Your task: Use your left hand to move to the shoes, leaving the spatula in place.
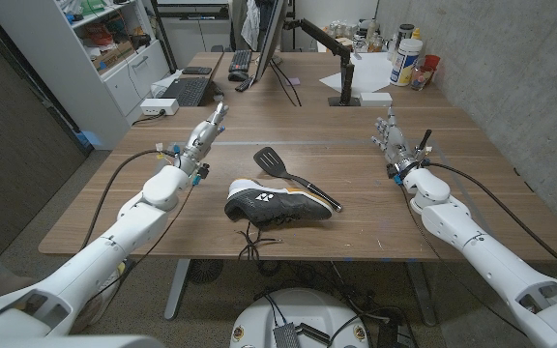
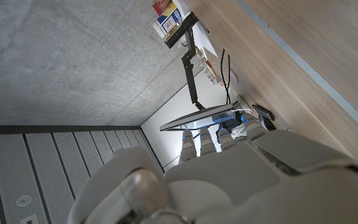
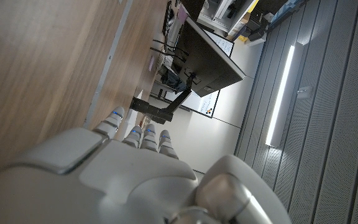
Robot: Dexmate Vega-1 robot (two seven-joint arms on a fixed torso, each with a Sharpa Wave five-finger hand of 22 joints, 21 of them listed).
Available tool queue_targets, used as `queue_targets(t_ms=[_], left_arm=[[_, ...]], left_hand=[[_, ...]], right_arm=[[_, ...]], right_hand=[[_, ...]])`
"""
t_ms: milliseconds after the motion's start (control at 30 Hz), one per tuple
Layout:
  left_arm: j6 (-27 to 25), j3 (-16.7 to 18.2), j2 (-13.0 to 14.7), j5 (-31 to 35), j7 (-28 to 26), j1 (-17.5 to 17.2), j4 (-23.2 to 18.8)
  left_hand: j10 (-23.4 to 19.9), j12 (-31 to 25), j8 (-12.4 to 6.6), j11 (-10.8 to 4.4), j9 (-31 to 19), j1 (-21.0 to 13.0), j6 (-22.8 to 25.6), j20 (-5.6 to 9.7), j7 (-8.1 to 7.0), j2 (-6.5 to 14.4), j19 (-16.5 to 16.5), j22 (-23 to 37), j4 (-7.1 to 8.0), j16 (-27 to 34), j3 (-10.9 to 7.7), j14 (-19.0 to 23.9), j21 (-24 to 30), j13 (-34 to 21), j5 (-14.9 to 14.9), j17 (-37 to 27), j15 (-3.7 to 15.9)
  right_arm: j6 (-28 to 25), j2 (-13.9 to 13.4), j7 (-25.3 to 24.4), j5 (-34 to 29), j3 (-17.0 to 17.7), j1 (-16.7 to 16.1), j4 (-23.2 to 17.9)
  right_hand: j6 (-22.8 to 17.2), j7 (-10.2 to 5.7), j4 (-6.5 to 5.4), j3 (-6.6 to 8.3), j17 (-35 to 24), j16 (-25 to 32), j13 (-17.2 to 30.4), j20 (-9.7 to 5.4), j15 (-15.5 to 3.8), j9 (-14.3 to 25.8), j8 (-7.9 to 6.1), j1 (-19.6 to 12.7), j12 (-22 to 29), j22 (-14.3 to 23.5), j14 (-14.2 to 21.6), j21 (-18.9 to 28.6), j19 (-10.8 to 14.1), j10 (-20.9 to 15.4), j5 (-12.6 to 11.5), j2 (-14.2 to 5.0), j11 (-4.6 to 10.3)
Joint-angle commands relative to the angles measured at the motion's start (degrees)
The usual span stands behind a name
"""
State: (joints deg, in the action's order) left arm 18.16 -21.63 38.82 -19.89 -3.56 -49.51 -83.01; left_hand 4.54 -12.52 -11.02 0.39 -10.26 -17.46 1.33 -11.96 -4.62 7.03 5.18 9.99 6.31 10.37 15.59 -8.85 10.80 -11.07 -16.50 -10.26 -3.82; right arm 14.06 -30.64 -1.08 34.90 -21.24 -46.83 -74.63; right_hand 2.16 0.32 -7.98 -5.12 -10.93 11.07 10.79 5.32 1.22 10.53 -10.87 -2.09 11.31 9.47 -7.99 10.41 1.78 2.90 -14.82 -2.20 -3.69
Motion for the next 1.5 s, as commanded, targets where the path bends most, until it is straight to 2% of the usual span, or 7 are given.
queue_targets(t_ms=[33,300,333,500,1133,1500], left_arm=[[2.4,-0.5,3.1,5.9,1.5,1.5,0.0],[4.5,-1.0,4.0,9.1,2.8,2.6,0.8],[5.2,-1.4,4.5,11.1,2.5,3.0,0.9],[6.2,-1.3,4.3,12.4,1.9,3.0,1.2],[10.8,-1.6,5.7,19.0,2.8,5.1,2.1],[13.4,-1.3,4.7,21.6,0.8,5.2,2.6]], left_hand=[[0.0,-0.1,-0.12,-0.42,-0.1,-0.6,0.1,-0.15,-0.68,-0.2,0.5,0.1,-0.48,0.1,0.07,-0.5,-0.2,-0.3,0.2,-0.3,0.34],[-0.3,-0.2,-0.16,-0.69,-0.1,-0.8,0.3,-0.14,-0.93,-0.4,0.7,0.1,-0.59,0.2,0.13,-0.4,-0.2,-0.3,0.3,-0.3,0.59],[-0.3,-0.2,-0.14,-0.64,-0.1,-0.8,0.3,-0.12,-0.96,-0.4,0.6,0.1,-0.61,0.3,0.13,-0.4,-0.2,-0.3,0.4,-0.3,0.62],[-0.5,-0.3,-0.12,-0.94,-0.1,-0.9,0.3,-0.04,-1.03,-0.6,0.4,0.1,-0.68,0.3,0.17,-0.3,-0.1,-0.3,0.4,-0.3,0.67],[-1.6,-0.6,-0.36,-1.24,-0.1,-1.4,1.2,0.01,-1.23,-0.9,-0.1,0.1,-0.91,0.5,0.26,0.0,0.2,-0.3,0.7,-0.3,1.13],[-0.6,-0.2,-0.46,-1.52,-0.1,-1.8,1.9,0.24,-1.41,-1.0,-1.0,0.1,-1.11,0.7,0.28,0.6,0.5,-0.3,1.0,-0.3,1.74]], right_arm=[[0.2,-0.3,0.1,0.1,0.4,0.1,0.6],[0.5,-0.3,0.1,-0.2,0.3,0.2,0.8],[0.5,-0.3,0.0,-0.1,0.4,0.1,0.7],[0.3,-0.4,-0.2,-0.1,0.4,0.0,0.4],[0.1,-0.5,-0.2,-0.1,0.5,0.1,0.7],[0.1,-0.3,0.0,-0.1,0.3,0.5,1.2]], right_hand=[[0.7,-0.10,0.28,-0.02,-0.1,0.0,0.2,0.22,-0.21,0.2,-0.20,-0.6,0.0,0.2,-0.6,0.1,-0.2,0.2,-0.3,-0.18,-0.12],[0.7,-0.11,0.33,-0.05,-0.1,0.0,0.2,0.21,-0.11,0.2,-0.21,-0.7,0.0,0.2,-0.7,0.1,-0.2,0.1,-0.3,-0.22,-0.54],[0.7,-0.11,0.34,-0.06,-0.1,0.0,0.2,0.20,-0.11,0.2,-0.21,-0.7,0.0,0.2,-0.7,0.2,-0.2,0.1,-0.3,-0.22,-0.46],[0.7,-0.11,0.37,-0.10,0.0,0.0,0.2,0.19,-0.05,0.2,-0.23,-0.7,0.0,0.2,-0.7,0.1,-0.2,0.1,-0.4,-0.24,-0.72],[0.6,-0.11,0.44,-0.27,0.0,0.0,0.2,0.17,-0.16,0.2,-0.25,-0.8,0.0,0.2,-0.7,0.2,-0.3,0.2,-0.4,-0.24,-0.43],[0.7,-0.11,0.47,-0.34,0.0,0.1,0.2,0.20,-0.16,0.2,-0.25,-0.8,0.0,0.2,-0.8,0.2,-0.3,0.2,-0.4,-0.29,-0.53]])
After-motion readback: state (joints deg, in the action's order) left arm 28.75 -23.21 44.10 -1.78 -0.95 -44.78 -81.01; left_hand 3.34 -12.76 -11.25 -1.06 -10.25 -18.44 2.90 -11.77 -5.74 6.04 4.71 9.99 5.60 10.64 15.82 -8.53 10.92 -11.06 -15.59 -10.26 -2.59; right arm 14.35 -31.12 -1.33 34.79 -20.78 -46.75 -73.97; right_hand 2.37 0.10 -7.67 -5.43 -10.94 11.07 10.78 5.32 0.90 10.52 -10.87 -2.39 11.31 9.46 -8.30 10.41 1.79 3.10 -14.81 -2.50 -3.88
